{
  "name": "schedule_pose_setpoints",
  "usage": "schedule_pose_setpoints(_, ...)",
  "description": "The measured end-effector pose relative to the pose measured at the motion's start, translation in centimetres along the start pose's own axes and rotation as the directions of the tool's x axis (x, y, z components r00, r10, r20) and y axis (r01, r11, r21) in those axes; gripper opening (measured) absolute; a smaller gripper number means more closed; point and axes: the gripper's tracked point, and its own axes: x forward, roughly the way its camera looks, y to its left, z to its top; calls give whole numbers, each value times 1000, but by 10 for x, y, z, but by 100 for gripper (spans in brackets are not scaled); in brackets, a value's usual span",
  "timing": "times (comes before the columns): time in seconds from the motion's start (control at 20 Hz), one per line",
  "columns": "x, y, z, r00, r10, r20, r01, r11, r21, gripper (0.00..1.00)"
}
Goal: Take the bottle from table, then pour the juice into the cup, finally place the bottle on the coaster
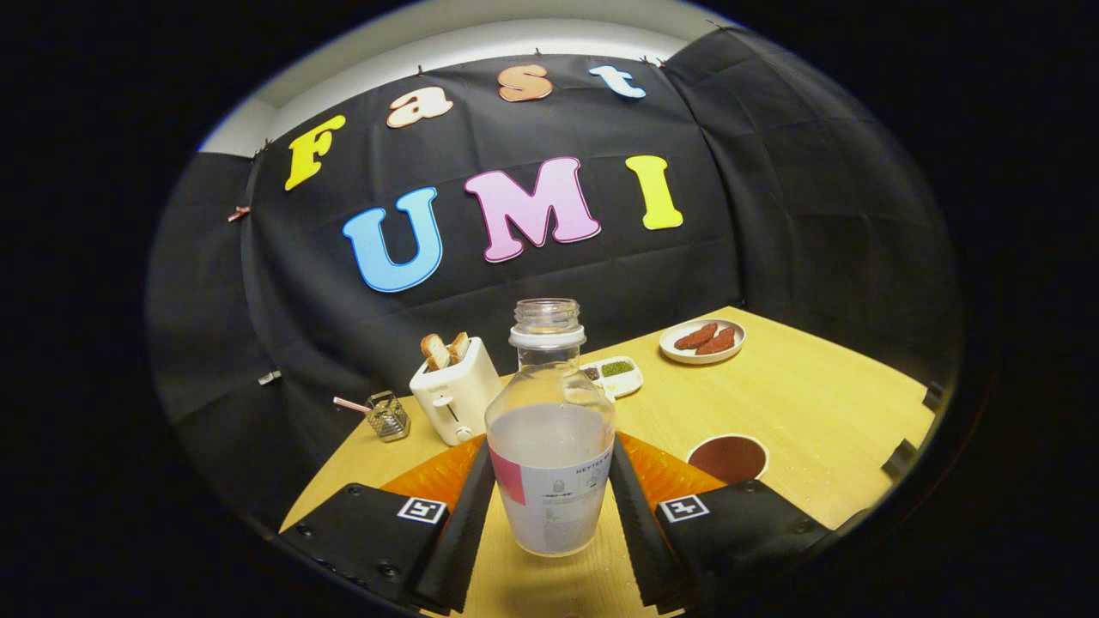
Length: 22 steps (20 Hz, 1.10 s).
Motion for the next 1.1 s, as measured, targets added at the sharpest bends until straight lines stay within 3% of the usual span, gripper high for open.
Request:
schedule_pose_setpoints(0.25,4,-5,-14,999,25,-45,-20,993,120,75)
schedule_pose_setpoints(0.45,5,-10,-22,997,49,-63,-31,964,265,74)
schedule_pose_setpoints(0.7,9,-18,-34,993,68,-96,-15,884,468,74)
schedule_pose_setpoints(0.9,7,-32,-41,994,47,-95,15,826,563,75)
schedule_pose_setpoints(1.1,12,-39,-50,992,50,-117,41,745,666,75)
